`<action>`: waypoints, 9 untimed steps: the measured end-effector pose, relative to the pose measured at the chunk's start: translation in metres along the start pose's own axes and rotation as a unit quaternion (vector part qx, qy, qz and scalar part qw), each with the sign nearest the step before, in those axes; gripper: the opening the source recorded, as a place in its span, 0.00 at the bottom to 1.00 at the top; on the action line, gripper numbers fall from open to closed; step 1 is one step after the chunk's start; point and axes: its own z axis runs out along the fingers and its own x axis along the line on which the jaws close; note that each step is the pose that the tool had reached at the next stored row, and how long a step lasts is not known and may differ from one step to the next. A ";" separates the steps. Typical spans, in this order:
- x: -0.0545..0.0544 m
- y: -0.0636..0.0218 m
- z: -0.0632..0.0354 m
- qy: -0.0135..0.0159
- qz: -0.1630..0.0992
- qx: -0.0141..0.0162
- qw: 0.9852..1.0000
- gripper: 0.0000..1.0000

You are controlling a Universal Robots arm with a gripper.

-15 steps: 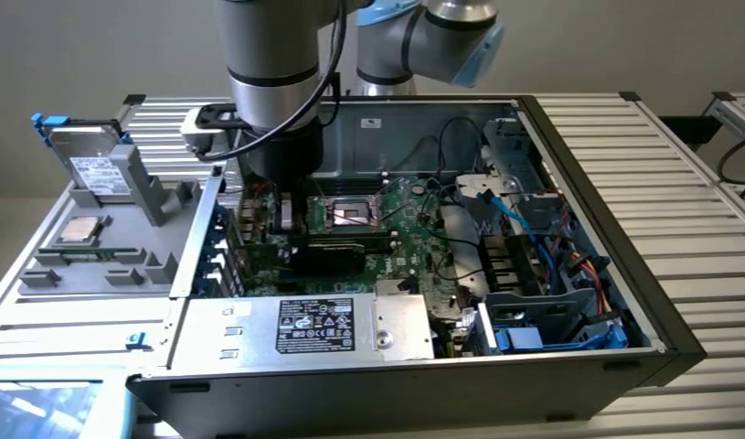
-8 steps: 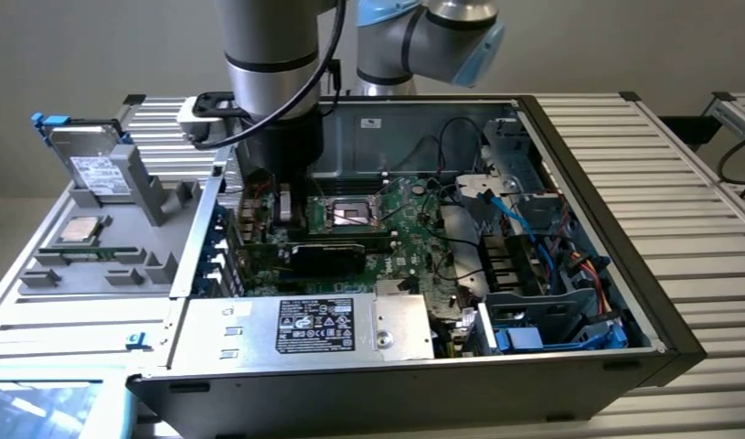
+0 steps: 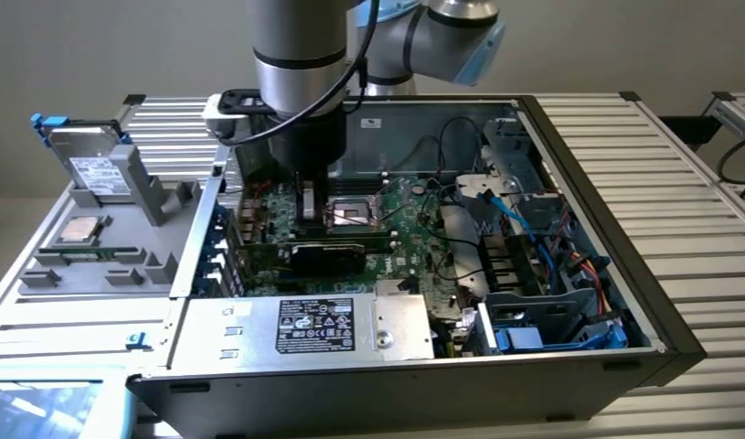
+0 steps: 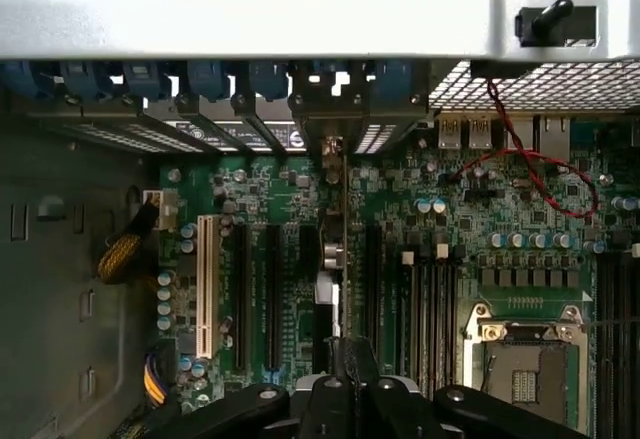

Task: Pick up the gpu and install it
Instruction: 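Press down on the gpu until it lock into place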

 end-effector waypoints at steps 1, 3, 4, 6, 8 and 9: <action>0.000 -0.0009 0.0018 0.000 0.000 0.000 1.000 0.12; 0.000 -0.0011 0.0054 0.000 0.000 0.000 1.000 0.12; 0.000 -0.0012 0.0072 0.000 0.000 -0.001 1.000 0.12; 0.001 -0.0013 0.0108 0.000 0.000 -0.001 1.000 0.12; 0.001 -0.0013 0.0142 0.000 0.000 -0.002 1.000 0.12; 0.001 -0.0013 0.0156 0.001 0.000 -0.003 1.000 0.12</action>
